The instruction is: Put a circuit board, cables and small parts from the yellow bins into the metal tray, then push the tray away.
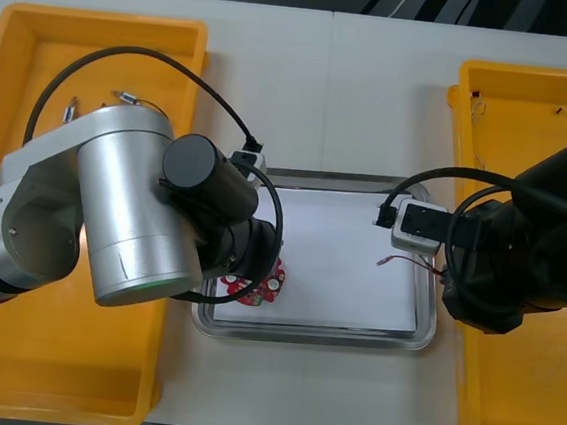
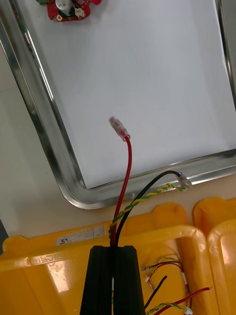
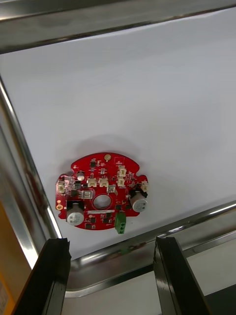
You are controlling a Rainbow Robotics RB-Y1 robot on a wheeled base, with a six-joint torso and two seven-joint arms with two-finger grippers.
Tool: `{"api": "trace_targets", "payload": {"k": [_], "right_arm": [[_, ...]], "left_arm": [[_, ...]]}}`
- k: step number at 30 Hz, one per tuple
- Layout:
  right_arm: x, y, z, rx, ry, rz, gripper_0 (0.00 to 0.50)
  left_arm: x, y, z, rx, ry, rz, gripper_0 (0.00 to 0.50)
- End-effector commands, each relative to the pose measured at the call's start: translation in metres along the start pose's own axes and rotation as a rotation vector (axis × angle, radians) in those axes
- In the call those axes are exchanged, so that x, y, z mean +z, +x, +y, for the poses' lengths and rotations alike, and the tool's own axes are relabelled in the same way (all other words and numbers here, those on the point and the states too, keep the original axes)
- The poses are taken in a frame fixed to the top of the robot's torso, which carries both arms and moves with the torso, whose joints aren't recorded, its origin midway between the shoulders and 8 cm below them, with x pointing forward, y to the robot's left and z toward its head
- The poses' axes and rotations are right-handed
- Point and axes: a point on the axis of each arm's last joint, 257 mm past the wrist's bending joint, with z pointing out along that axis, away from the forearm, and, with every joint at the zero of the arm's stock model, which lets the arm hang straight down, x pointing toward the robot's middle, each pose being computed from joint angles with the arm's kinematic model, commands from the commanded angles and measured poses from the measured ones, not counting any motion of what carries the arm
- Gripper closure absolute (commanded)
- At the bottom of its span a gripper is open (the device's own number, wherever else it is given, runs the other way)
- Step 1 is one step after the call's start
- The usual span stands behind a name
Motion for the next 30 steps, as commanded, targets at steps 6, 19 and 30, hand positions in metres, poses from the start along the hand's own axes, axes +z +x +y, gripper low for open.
{"api": "trace_targets", "payload": {"k": [6,19,30], "right_arm": [[0.017,-0.053,0.013,-0.105,0.029,-0.029,0.5],[0.073,-0.071,0.033,-0.138,-0.023,0.059,0.5],[0.111,-0.065,0.025,-0.126,0.041,0.108,0.5]], "left_arm": [[-0.041,-0.033,0.059,-0.179,-0.078,-0.035,0.0],[-0.073,-0.069,0.131,-0.374,-0.156,-0.054,0.0],[-0.084,-0.091,0.178,-0.505,-0.193,-0.074,0.0]]}}
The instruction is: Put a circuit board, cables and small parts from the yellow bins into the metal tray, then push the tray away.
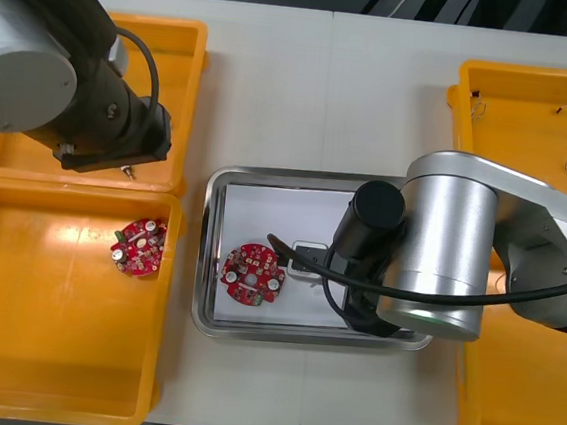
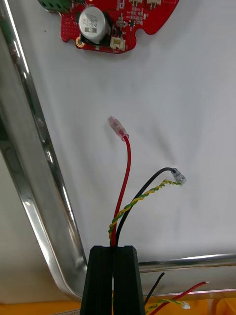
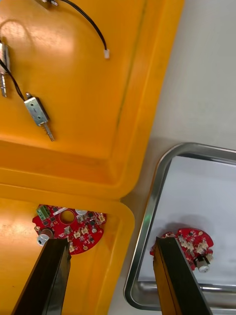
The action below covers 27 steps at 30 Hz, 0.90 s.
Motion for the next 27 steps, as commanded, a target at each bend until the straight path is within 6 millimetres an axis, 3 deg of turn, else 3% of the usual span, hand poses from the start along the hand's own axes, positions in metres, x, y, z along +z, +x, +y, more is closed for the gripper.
{"api": "trace_targets", "payload": {"k": [1,10,21,24,25,26,27], "right_arm": [[0.008,-0.012,-0.002,0.0,0.022,-0.006,0.5],[0.029,-0.018,0.004,0.061,0.025,-0.02,0.5],[0.046,-0.016,0.019,0.105,0.022,-0.041,0.5],[0.047,-0.023,0.018,0.109,0.025,-0.076,0.5],[0.047,-0.028,0.017,0.11,0.031,-0.099,0.477],[0.047,-0.032,0.016,0.11,0.038,-0.113,0.382],[0.047,-0.034,0.015,0.113,0.044,-0.125,0.245]], "left_arm": [[-0.01,-0.027,0.033,-0.114,-0.037,-0.033,0.0],[-0.004,-0.051,0.058,-0.202,-0.068,-0.037,0.0],[0.018,-0.074,0.064,-0.246,-0.064,-0.052,0.0],[0.025,-0.08,0.065,-0.234,-0.096,-0.053,0.0],[0.028,-0.082,0.064,-0.228,-0.106,-0.053,0.0],[0.03,-0.084,0.064,-0.228,-0.109,-0.053,0.0],[0.033,-0.085,0.065,-0.229,-0.113,-0.052,0.0]]}}
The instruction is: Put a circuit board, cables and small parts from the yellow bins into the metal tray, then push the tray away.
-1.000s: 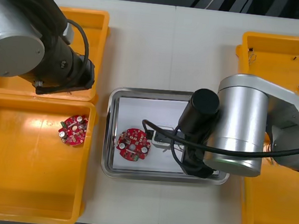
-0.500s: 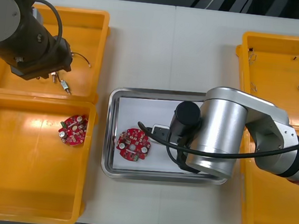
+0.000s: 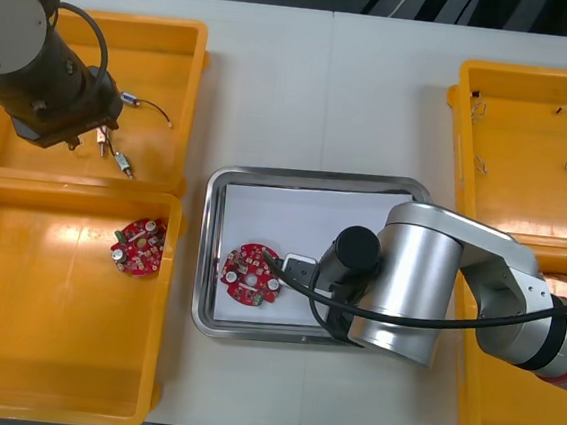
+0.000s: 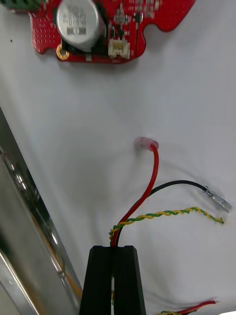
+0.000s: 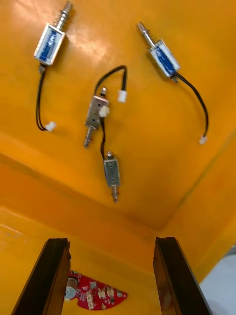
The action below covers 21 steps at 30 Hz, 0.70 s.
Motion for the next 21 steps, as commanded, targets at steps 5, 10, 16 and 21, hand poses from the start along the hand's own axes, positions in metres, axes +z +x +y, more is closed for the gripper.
{"api": "trace_targets", "payload": {"k": [5,10,16,21], "right_arm": [[-0.001,-0.026,-0.004,0.03,0.044,-0.097,0.0],[-0.001,-0.025,-0.01,0.036,0.06,-0.096,0.0],[-0.006,-0.023,-0.016,0.062,0.054,-0.093,0.0],[-0.012,-0.022,-0.02,0.093,0.02,-0.096,0.0]], "left_arm": [[0.003,-0.026,-0.016,0.06,0.0,-0.033,0.0],[0.007,-0.027,-0.017,0.047,-0.001,0.019,0.0],[0.01,-0.026,-0.023,0.027,-0.001,0.101,0.0],[0.019,-0.022,-0.022,0.04,-0.038,0.14,0.0]]}}
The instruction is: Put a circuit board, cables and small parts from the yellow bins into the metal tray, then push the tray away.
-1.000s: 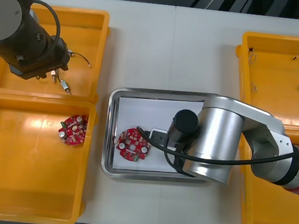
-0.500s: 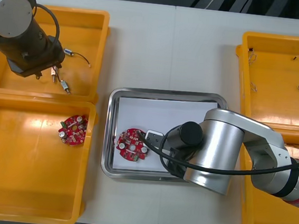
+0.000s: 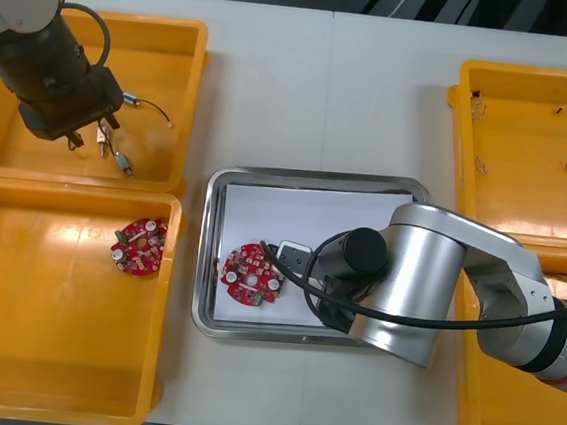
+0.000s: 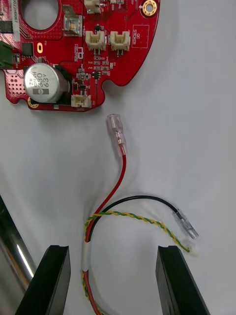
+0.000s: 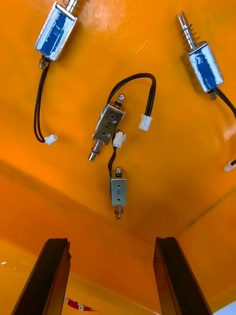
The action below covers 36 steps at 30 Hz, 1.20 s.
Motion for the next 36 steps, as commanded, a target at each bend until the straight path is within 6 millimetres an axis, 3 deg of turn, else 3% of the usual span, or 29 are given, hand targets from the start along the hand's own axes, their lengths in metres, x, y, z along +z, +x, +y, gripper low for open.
{"api": "trace_targets", "payload": {"k": [1,8,20,26,29,36], "right_arm": [[-0.012,-0.007,-0.007,0.084,-0.031,-0.023,0.0],[-0.029,-0.002,-0.019,0.14,-0.049,0.002,0.0],[-0.083,0.028,-0.06,0.251,-0.038,0.094,0.0],[-0.123,0.007,-0.098,0.33,-0.026,-0.032,0.0],[-0.136,0.007,-0.112,0.367,-0.023,-0.067,0.0],[-0.168,0.039,-0.153,0.477,0.026,-0.094,0.0]], "left_arm": [[-0.013,-0.005,-0.024,0.131,0.012,-0.008,0.0],[-0.003,0.0,-0.026,0.124,0.051,0.082,0.0],[-0.005,-0.012,-0.025,0.094,0.071,0.158,0.0],[-0.005,-0.017,-0.023,0.067,0.081,0.181,0.0],[-0.001,-0.017,-0.027,0.071,0.089,0.179,0.0],[0.014,-0.01,-0.032,0.102,0.085,0.174,0.0]]}}
